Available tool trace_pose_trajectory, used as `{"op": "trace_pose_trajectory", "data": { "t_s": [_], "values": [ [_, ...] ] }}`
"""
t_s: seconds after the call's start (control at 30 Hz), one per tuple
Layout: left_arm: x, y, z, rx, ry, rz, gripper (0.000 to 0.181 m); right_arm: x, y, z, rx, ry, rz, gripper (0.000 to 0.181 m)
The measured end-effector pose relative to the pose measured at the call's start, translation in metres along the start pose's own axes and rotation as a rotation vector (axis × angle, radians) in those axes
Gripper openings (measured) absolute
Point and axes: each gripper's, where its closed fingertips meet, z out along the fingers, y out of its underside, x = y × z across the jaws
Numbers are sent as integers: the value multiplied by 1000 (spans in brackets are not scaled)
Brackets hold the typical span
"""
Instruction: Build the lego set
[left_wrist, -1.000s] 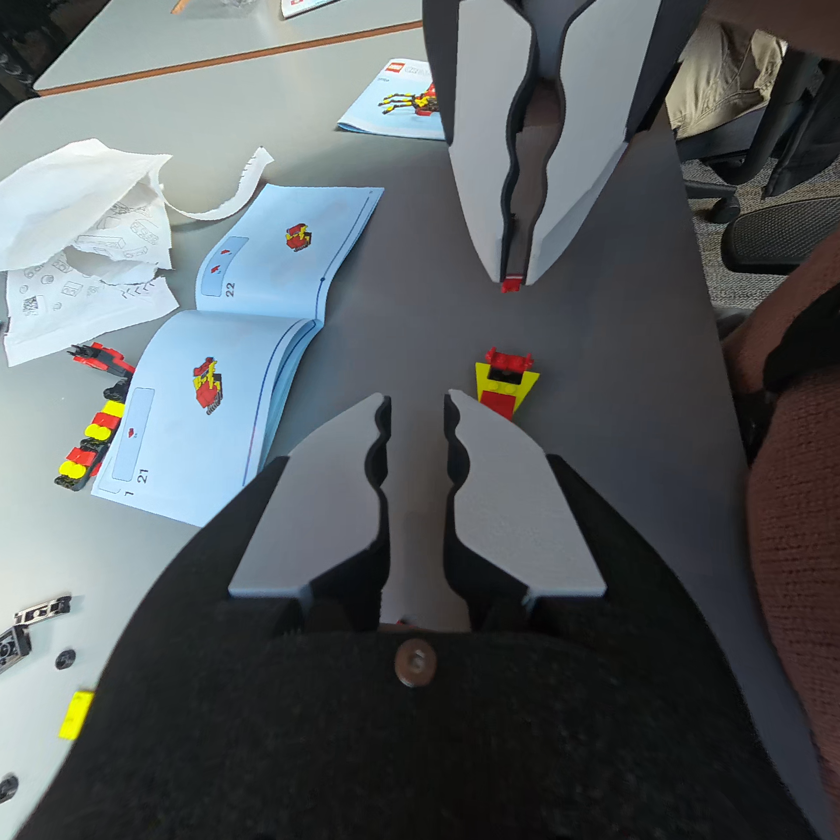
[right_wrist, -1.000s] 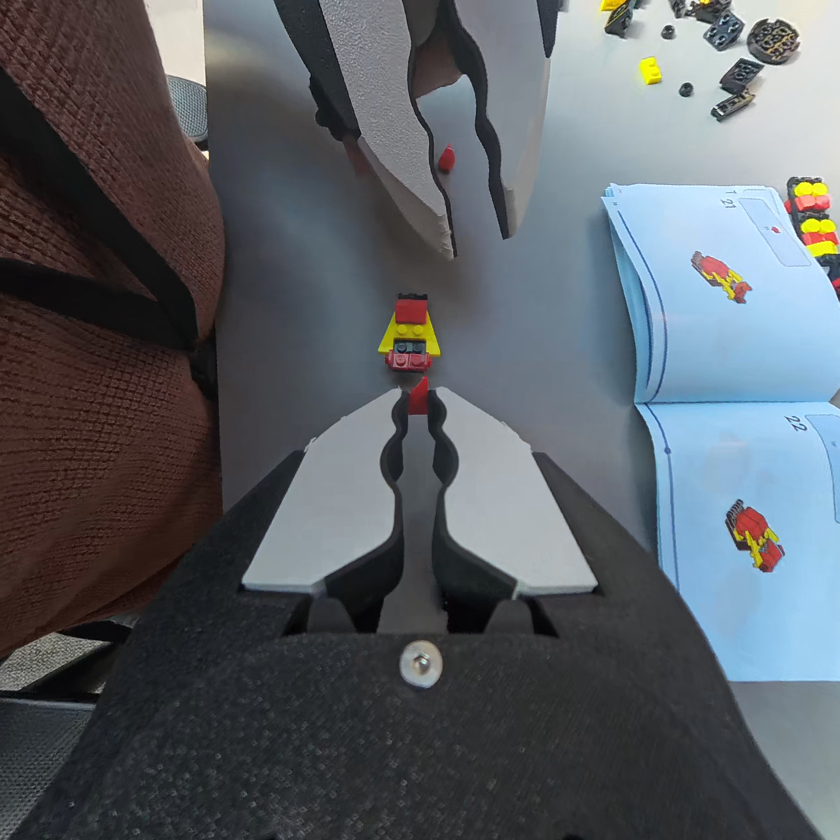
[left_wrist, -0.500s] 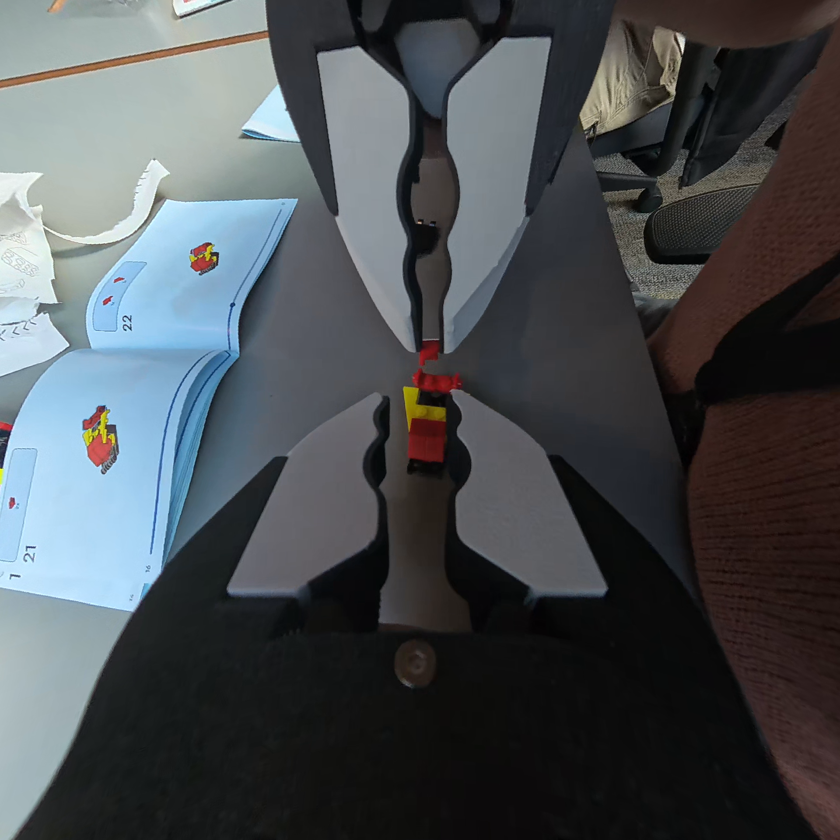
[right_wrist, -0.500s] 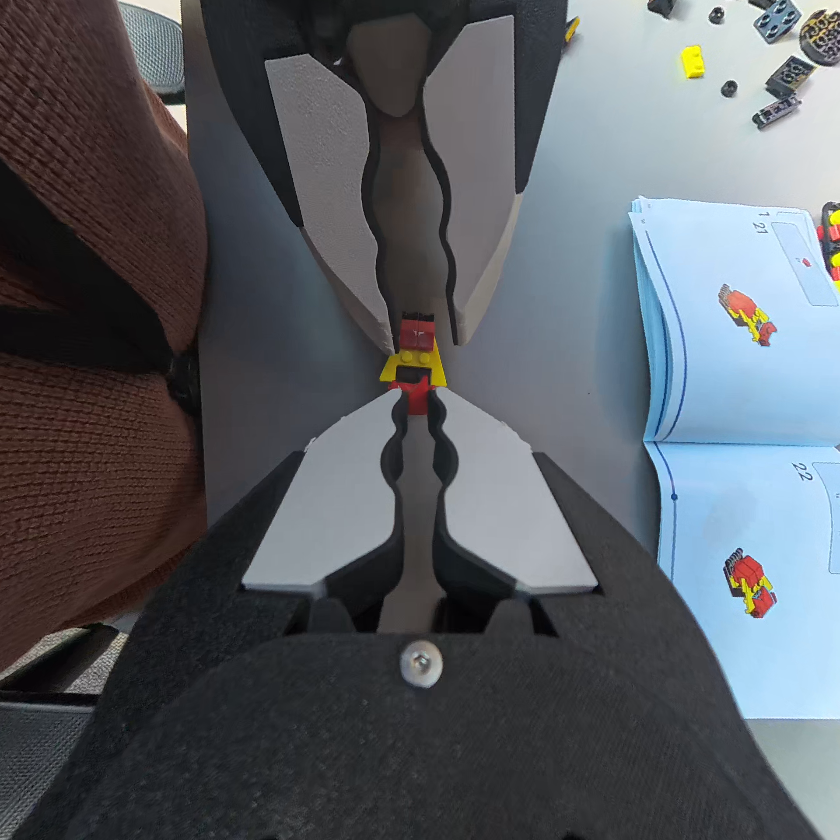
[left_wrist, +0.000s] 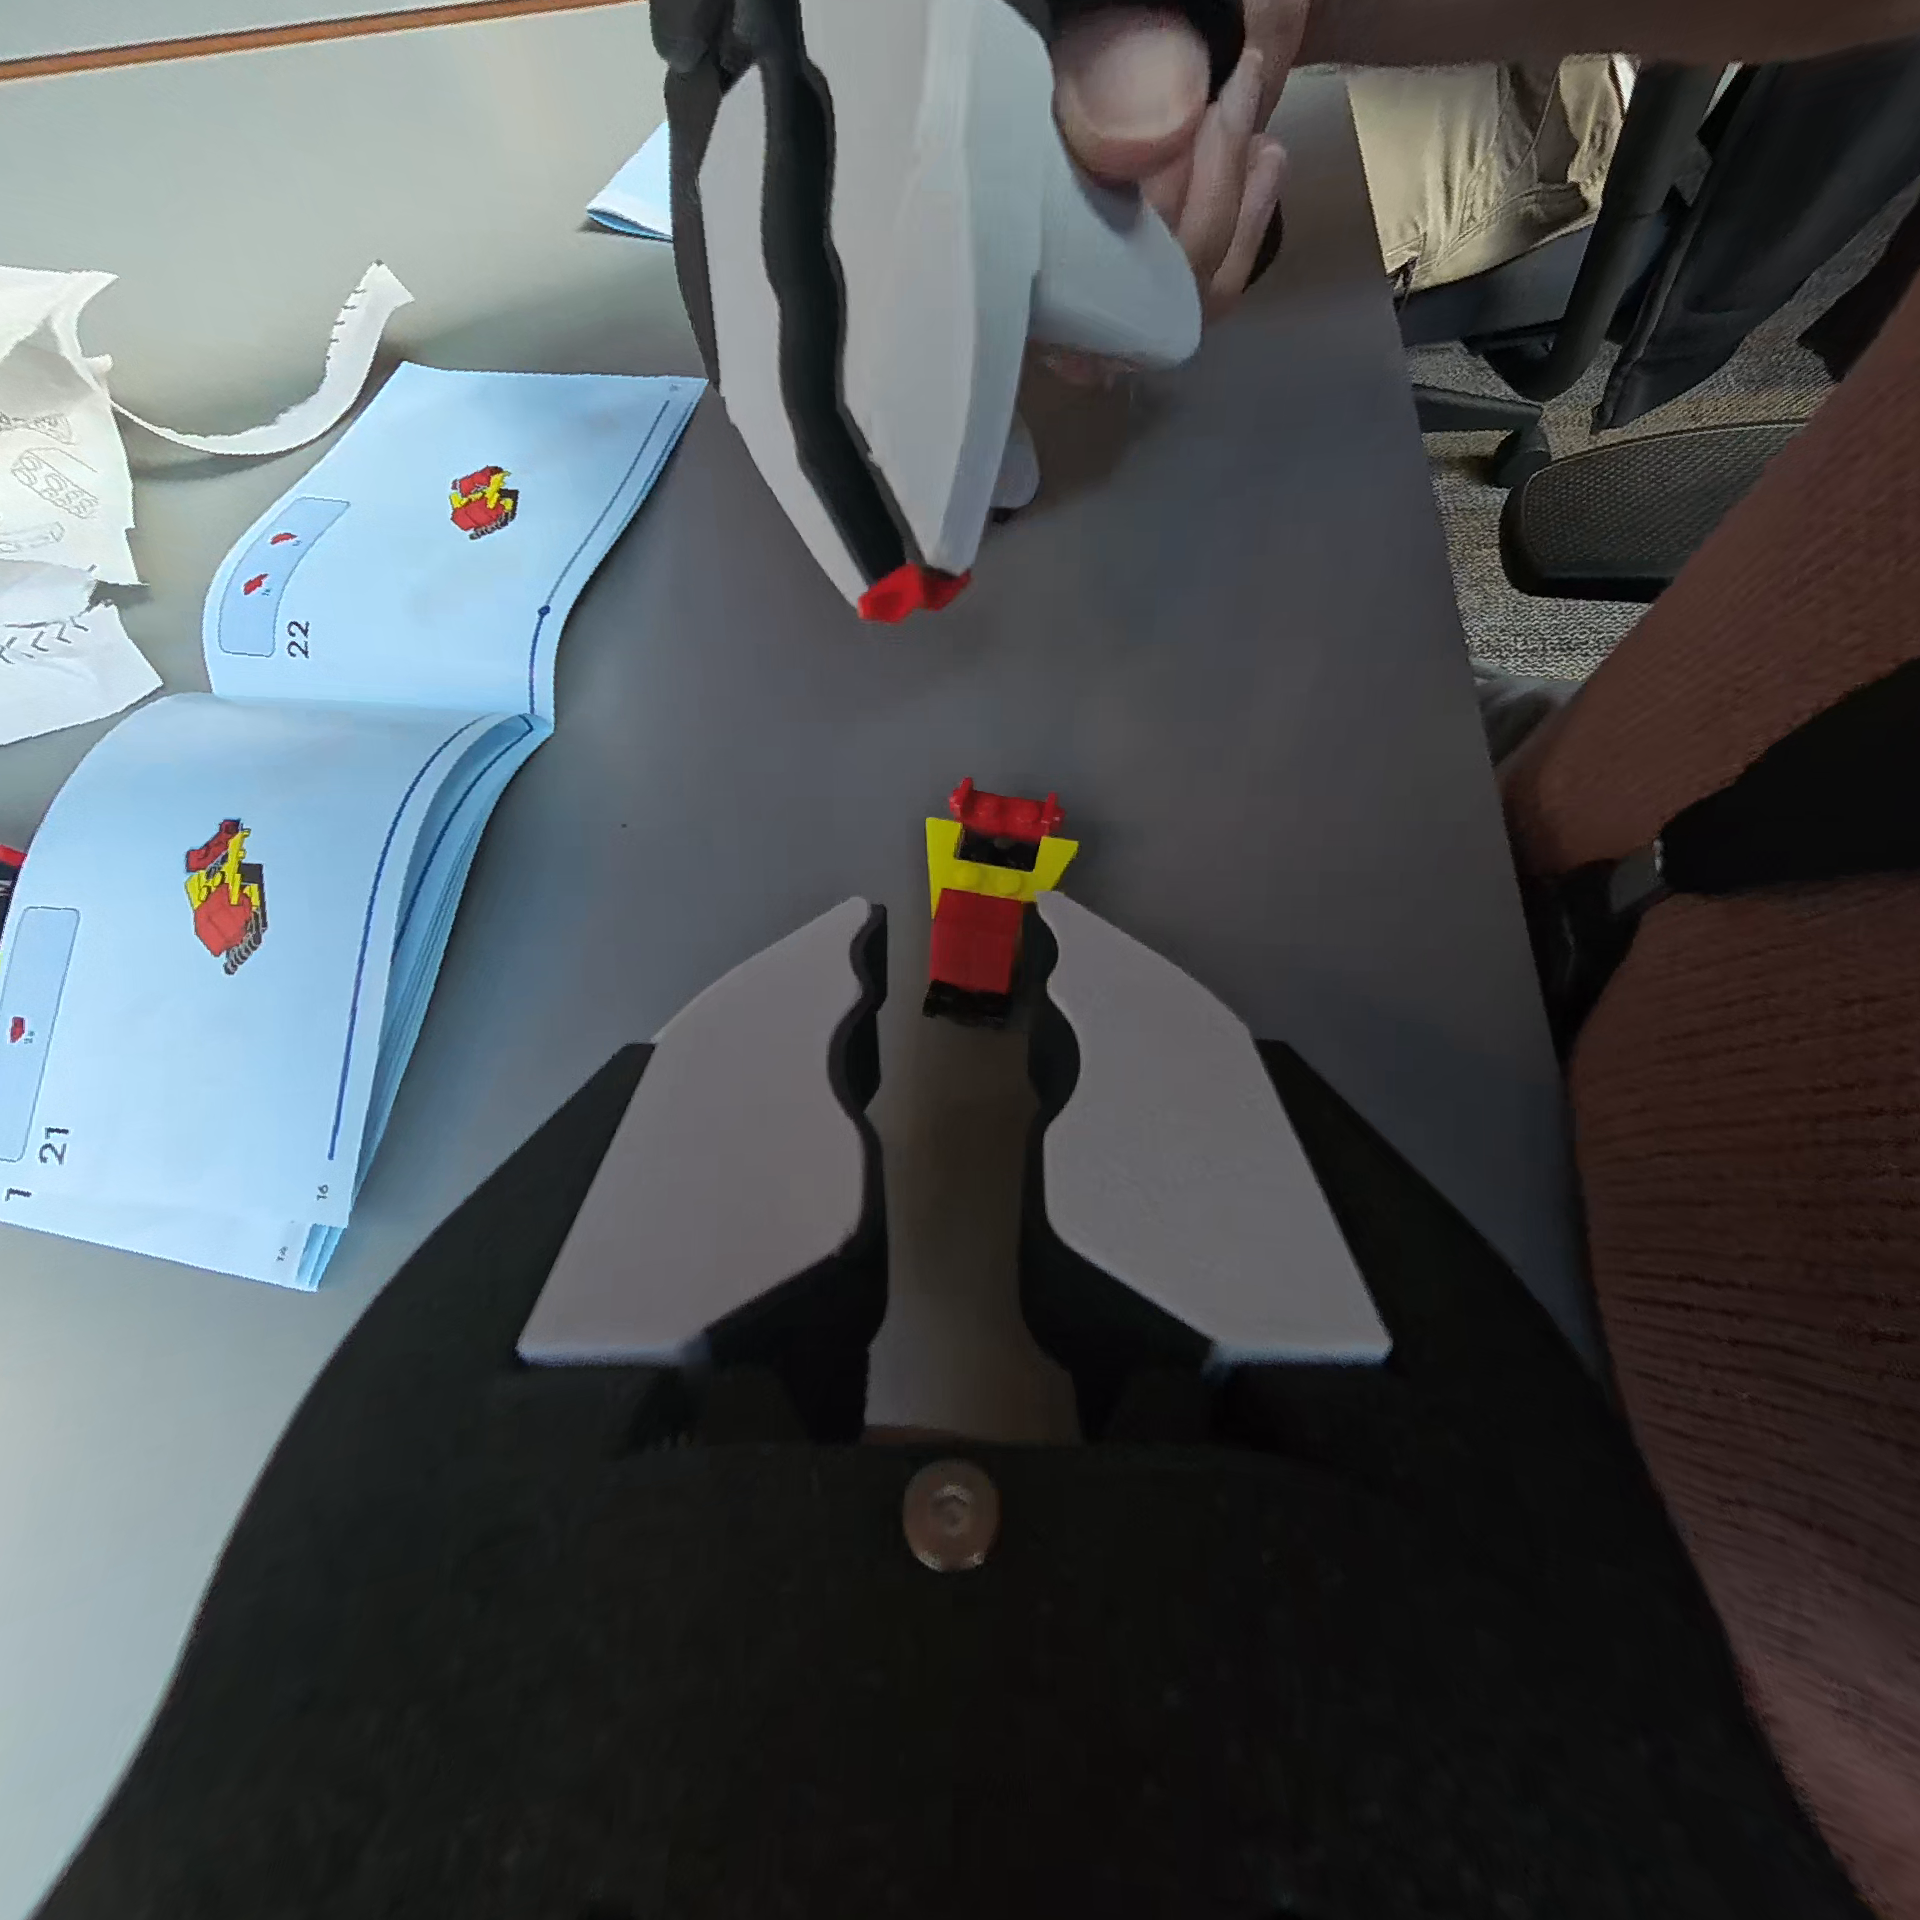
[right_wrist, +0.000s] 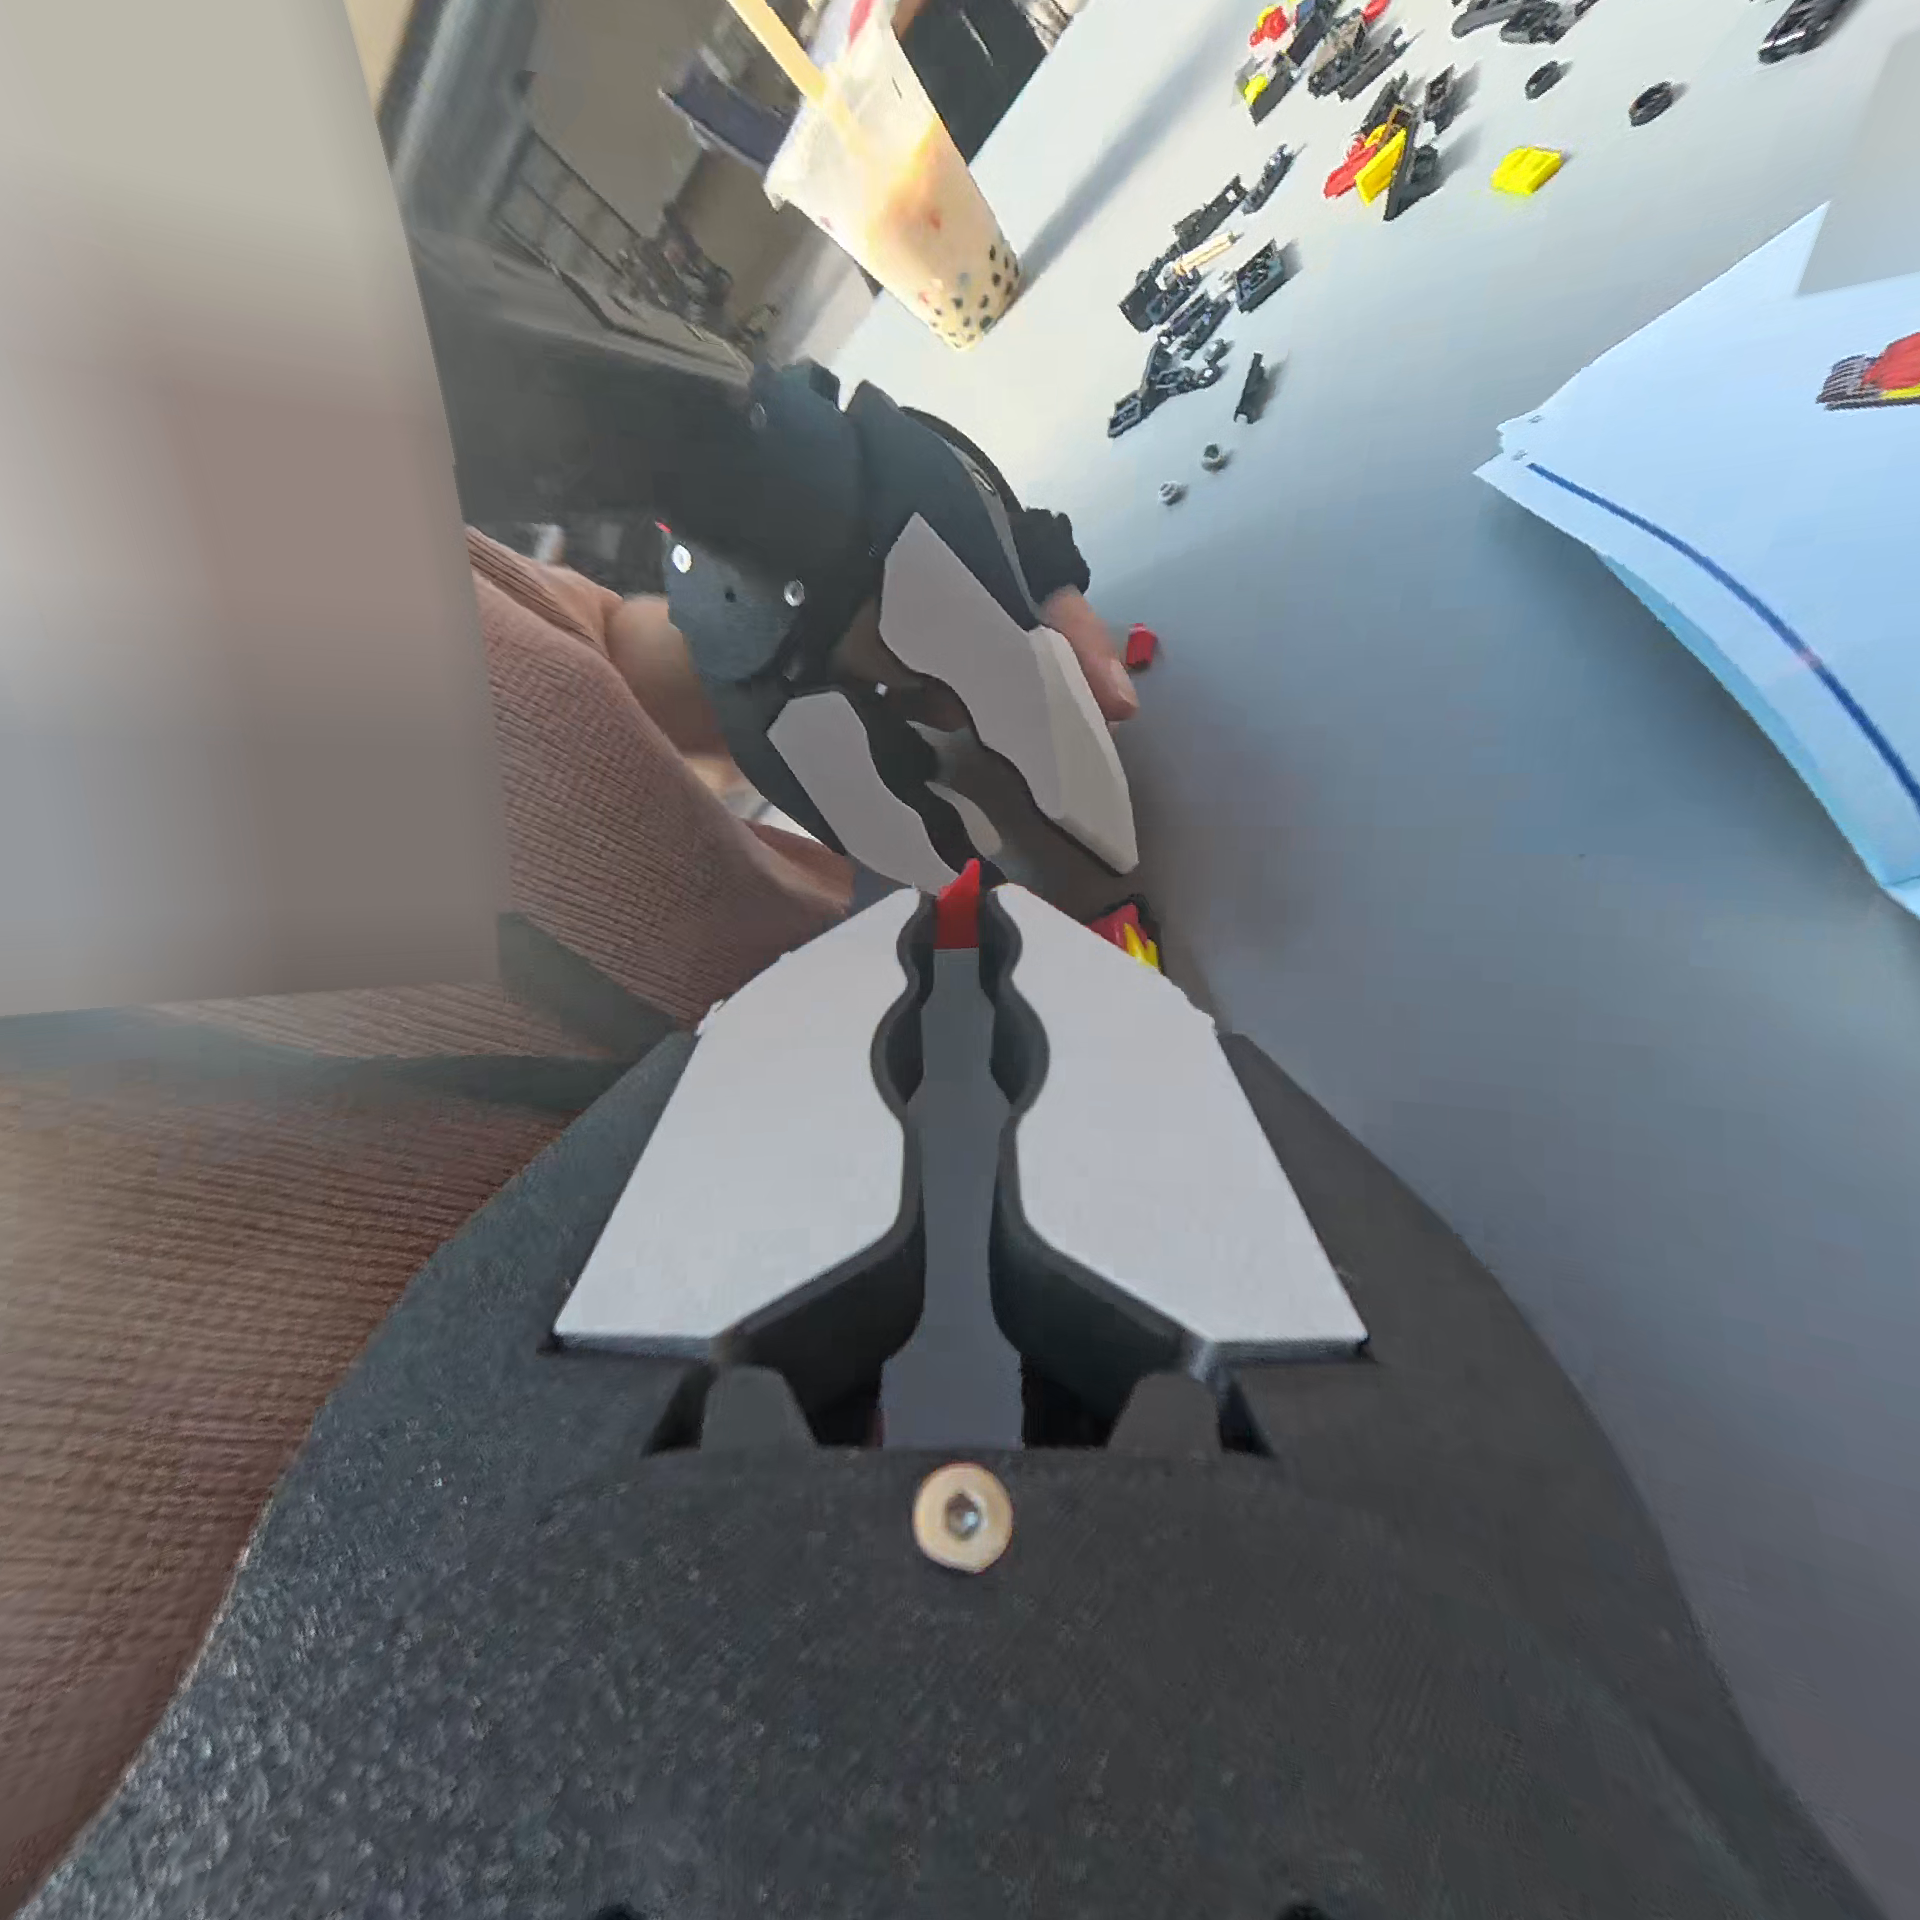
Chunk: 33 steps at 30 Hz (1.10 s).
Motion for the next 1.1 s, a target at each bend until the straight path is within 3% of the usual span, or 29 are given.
{"op": "trace_pose_trajectory", "data": {
  "t_s": [0.07,0.23,0.43,0.57,0.73,0.87,1.1],
  "values": [
    [2,1,1,-4,-5,9,25,-10,-8,-3,76,-136,100,7],
    [5,0,-1,3,-17,17,25,-13,-22,-14,188,-284,285,7],
    [6,-3,-5,15,-33,29,25,-16,-25,-16,194,-298,316,7],
    [5,0,-4,6,-47,46,25,10,2,-3,-5,87,68,7],
    [5,1,2,-27,-74,121,25,29,30,11,-365,526,-416,7],
    [5,3,9,-72,-81,192,25,31,39,16,-533,629,-570,7],
    [5,5,18,-111,-42,242,26,39,38,13,-593,650,-555,7]
  ]
}}
